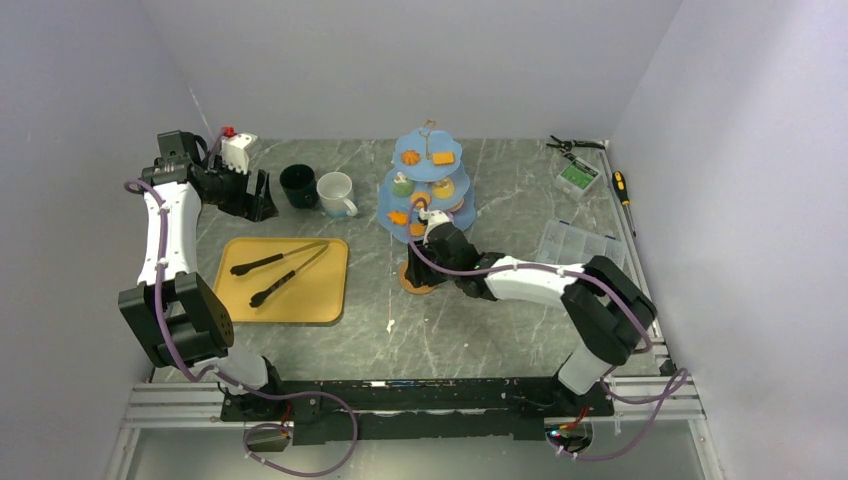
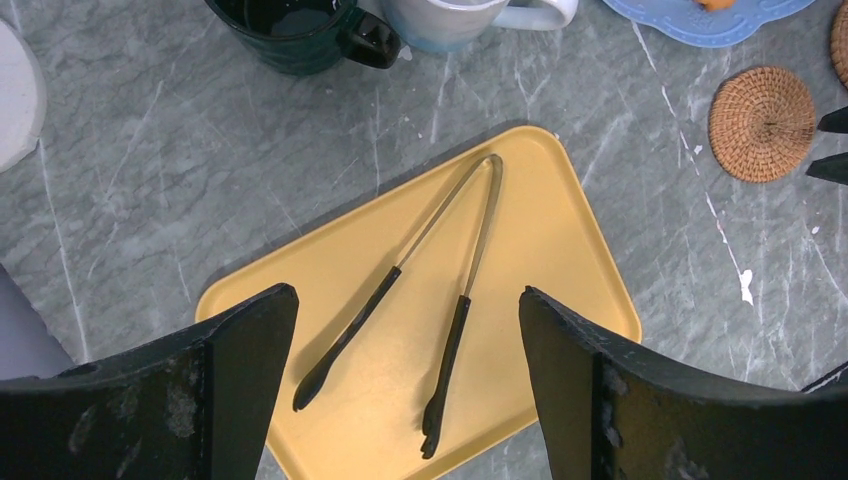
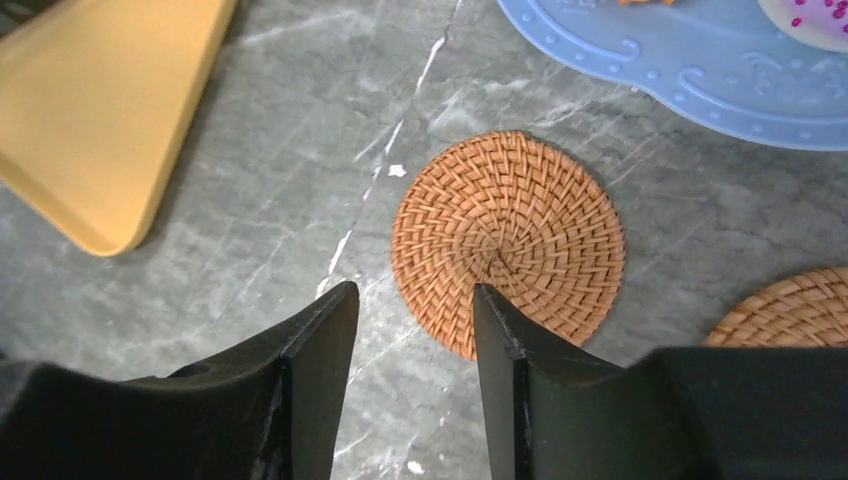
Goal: Serve the afternoon tea
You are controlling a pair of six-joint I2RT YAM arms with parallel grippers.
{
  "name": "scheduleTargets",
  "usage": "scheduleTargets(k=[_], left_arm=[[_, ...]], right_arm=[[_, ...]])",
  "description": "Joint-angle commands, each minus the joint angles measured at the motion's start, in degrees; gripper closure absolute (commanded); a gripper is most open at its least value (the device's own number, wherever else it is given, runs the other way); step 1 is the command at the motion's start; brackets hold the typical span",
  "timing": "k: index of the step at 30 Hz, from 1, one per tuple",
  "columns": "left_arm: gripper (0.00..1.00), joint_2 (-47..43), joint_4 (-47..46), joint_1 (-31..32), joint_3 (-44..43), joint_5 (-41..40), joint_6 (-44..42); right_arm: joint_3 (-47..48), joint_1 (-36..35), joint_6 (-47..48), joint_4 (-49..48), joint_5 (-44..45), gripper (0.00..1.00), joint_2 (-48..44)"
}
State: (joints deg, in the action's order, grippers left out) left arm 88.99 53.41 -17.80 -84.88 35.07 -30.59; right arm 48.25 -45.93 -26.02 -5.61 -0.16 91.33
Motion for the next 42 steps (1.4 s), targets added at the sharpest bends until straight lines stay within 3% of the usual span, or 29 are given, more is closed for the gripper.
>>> scheduleTargets(k=[1, 17, 24, 35, 42], left_arm=[[0.12, -0.4, -0.76, -0.21, -1.72, -0.48, 0.2], [0.12, 0.22, -0.46, -0.17, -3.87, -1.33, 0.7], [0.11, -0.29, -0.19, -0.16, -3.4, -1.85, 0.4], [0.11, 1.07, -0.39, 0.12, -4.43, -1.38, 0.53], [0.12, 3.39, -1.84, 0.35, -5.09, -3.39, 1.11]], right_arm=[[4.6, -1.17, 0.79, -0.24, 4.67, 0.52, 4.33], [16.97, -5.59, -0.29, 2.13, 2.68, 0.56, 18.54], [21.27, -6.41, 0.29, 3.91, 4.9, 0.49, 16.64], [-0.63, 0.32, -4.8, 4.37, 9.72, 0.46, -5.96], [-12.83, 7.27, -7.11, 4.99, 9.48, 0.47, -13.92]])
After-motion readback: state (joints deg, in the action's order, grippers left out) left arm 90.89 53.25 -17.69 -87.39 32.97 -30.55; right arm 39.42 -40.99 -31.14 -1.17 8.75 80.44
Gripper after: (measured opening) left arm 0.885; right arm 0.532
